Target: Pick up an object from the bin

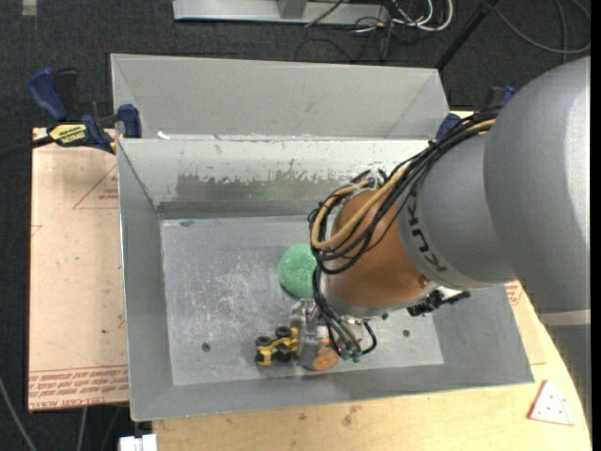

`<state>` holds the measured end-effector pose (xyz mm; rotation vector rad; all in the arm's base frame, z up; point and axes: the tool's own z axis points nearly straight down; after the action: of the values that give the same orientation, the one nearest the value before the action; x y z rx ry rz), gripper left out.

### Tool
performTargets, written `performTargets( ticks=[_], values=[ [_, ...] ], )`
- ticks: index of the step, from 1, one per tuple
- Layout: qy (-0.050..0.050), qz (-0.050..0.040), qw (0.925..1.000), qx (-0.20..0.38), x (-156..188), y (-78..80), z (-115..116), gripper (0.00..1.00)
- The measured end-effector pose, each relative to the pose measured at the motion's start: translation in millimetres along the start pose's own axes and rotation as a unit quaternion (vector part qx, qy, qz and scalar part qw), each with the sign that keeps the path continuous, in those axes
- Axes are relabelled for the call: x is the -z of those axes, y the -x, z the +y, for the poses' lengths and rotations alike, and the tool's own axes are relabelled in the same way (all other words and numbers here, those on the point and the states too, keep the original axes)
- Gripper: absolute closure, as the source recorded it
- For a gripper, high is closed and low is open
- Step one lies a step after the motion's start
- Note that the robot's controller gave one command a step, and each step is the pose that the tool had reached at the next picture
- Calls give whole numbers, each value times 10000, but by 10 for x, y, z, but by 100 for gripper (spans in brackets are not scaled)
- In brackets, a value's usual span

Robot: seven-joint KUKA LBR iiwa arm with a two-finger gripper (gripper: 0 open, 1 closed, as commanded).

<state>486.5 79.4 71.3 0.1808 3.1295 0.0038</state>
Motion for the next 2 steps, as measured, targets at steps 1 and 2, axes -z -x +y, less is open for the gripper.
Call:
performTargets(
  ticks=[1, 2],
  values=[
    [0, 2, 10000, -3, 1, 2, 0, 100],
    [-13, 47, 10000, -2, 53, -16, -4, 100]
  ],
)
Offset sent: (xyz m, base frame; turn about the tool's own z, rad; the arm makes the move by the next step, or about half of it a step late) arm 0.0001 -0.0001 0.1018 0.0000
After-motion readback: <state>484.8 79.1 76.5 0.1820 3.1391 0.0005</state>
